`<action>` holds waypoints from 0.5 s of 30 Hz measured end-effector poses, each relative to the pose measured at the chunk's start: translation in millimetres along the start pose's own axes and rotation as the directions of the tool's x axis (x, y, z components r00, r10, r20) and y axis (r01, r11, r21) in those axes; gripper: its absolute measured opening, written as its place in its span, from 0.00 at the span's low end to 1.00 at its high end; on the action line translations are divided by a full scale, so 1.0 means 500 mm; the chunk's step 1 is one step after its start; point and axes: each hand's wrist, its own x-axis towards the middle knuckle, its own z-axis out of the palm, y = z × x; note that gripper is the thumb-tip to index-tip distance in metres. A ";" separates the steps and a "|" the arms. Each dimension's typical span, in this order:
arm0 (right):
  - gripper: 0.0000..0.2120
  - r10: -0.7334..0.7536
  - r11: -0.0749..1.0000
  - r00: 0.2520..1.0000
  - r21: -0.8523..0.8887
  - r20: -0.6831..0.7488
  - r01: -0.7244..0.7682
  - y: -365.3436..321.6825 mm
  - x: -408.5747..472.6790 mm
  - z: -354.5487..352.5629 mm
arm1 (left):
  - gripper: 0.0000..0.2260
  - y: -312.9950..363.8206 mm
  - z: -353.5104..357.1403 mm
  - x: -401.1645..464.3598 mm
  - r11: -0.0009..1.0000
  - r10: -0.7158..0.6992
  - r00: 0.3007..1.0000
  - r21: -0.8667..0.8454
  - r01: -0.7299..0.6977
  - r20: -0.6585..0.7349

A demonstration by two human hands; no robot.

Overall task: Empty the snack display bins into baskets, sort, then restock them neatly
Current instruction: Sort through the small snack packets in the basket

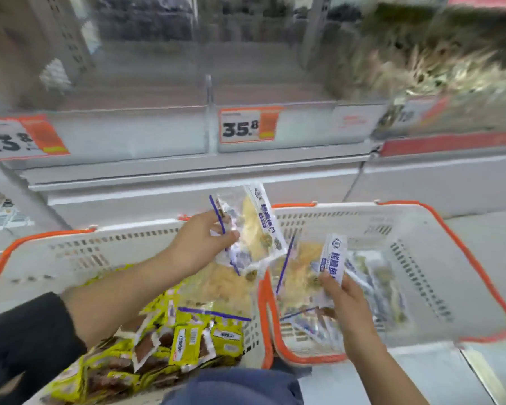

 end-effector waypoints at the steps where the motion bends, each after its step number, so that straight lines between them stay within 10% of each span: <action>1: 0.09 0.011 1.000 0.999 0.016 -0.032 -0.010 -0.002 0.000 -0.025 | 0.07 0.029 0.030 0.008 0.999 -0.009 1.000 -0.052 0.011 0.030; 5: 0.22 0.002 0.998 0.992 0.060 -0.123 0.005 -0.012 -0.002 -0.079 | 0.31 0.087 0.121 0.038 0.988 -0.068 0.980 -0.125 0.093 0.187; 15: 0.10 -0.223 0.919 0.949 -0.276 0.224 0.282 0.005 -0.012 0.040 | 0.14 -0.088 -0.060 -0.033 0.851 -0.223 0.884 0.525 -0.030 0.412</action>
